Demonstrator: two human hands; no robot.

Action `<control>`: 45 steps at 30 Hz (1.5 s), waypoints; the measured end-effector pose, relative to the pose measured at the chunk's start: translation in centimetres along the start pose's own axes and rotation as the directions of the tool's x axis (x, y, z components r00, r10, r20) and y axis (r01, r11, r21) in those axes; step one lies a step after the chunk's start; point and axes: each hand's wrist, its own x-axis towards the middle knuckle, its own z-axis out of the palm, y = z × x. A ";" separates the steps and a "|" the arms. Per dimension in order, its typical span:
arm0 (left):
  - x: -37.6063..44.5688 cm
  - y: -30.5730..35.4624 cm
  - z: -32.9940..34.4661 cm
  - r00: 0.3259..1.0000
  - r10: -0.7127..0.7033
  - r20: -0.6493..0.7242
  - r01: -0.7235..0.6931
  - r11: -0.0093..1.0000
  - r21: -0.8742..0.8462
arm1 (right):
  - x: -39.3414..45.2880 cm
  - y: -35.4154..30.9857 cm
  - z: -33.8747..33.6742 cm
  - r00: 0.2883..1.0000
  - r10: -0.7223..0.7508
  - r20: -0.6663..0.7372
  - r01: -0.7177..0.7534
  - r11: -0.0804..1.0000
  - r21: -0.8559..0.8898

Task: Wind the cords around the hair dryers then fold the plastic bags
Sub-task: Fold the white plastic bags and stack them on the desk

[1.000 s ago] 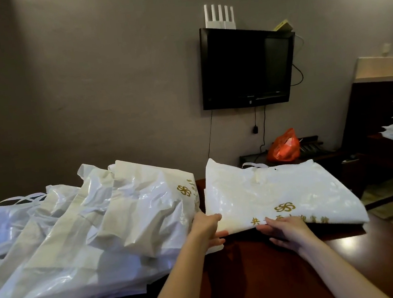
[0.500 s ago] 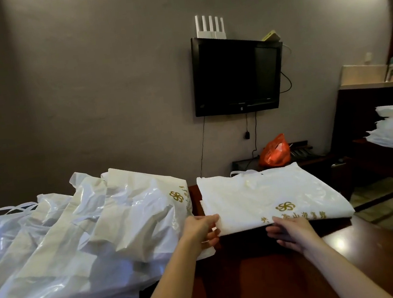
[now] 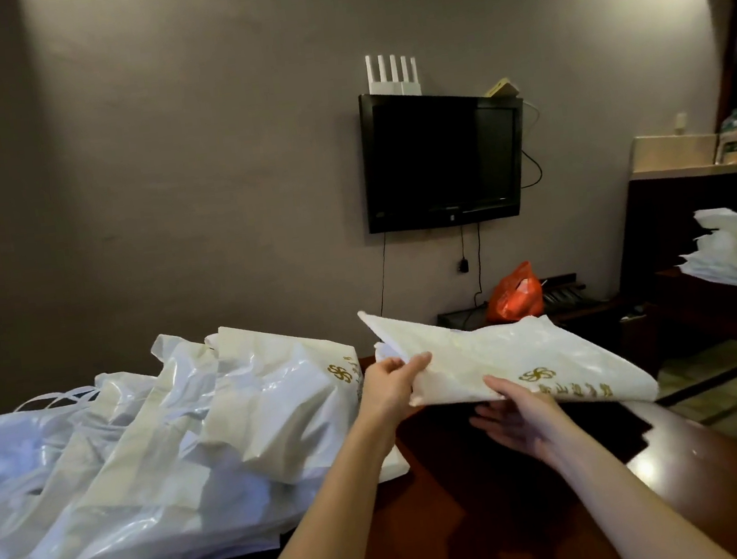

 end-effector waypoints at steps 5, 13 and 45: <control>-0.7 -1.5 -2.6 0.998 -0.017 -0.061 0.019 0.999 0.029 | -1.3 0.1 0.9 0.998 -0.063 -0.024 0.063 0.998 0.023; -3.8 1.1 -5.4 0.997 0.041 -0.067 -0.040 0.999 0.008 | -3.5 0.2 2.9 0.994 -0.114 -0.005 0.114 0.993 0.029; -14.9 1.3 -25.5 0.867 -0.067 -0.493 0.065 0.998 -0.022 | -6.2 7.8 17.8 0.932 -0.006 0.363 -0.156 0.897 0.414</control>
